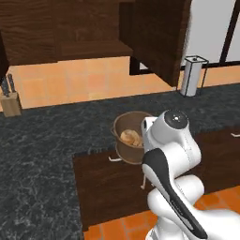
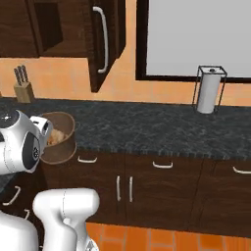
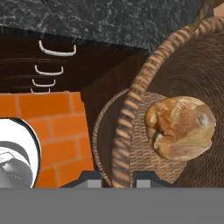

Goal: Open the cabinet, pick up the bread from the cabinet and place it in the basket. Then move the basket to the dining counter.

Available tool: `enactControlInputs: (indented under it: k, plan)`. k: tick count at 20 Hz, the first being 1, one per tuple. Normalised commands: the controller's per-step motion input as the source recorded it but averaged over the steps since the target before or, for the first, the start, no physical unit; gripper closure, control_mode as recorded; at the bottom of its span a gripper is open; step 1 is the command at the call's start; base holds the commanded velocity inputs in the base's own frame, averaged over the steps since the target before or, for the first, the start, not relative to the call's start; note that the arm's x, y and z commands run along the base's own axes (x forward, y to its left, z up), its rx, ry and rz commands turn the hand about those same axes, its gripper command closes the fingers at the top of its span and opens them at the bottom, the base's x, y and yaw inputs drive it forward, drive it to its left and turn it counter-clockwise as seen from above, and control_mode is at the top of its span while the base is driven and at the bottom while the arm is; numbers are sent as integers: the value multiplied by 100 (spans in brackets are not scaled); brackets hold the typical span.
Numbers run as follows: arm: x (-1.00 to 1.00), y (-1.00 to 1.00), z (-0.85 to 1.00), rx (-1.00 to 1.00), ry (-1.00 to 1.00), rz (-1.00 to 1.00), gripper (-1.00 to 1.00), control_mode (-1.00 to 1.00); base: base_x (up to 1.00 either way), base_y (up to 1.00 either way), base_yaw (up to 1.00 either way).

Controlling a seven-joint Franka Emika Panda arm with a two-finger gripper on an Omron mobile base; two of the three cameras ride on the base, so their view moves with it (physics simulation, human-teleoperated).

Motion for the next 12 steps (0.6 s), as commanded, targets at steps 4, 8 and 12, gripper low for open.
enactControlInputs:
  k: [4, 8, 12]
  plan:
    - [0, 0, 0, 0, 0, 0, 100, 100, 0, 3, -92]
    - [0, 0, 0, 0, 0, 0, 100, 100, 0, 18, -98]
    - [0, 0, 0, 0, 0, 0, 100, 100, 0, 4, -97]
